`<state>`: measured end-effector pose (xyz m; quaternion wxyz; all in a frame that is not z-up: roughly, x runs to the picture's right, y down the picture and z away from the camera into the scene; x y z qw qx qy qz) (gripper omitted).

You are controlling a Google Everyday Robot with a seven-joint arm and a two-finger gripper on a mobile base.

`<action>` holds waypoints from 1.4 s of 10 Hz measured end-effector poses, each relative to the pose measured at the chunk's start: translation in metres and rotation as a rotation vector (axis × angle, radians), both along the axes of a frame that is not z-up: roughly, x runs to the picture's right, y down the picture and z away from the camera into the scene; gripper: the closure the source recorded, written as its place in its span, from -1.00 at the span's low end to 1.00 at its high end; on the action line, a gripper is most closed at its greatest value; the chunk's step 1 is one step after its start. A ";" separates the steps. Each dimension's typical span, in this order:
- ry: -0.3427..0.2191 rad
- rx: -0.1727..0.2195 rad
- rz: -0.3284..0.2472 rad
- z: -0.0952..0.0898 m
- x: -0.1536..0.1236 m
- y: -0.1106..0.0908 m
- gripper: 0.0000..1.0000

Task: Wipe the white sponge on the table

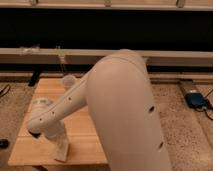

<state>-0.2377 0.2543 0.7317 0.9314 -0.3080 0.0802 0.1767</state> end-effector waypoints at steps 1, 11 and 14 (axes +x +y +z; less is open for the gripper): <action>-0.009 0.005 -0.003 -0.001 -0.010 -0.001 1.00; 0.021 0.129 0.032 0.046 -0.074 -0.062 1.00; 0.085 0.183 0.048 0.077 -0.057 -0.088 1.00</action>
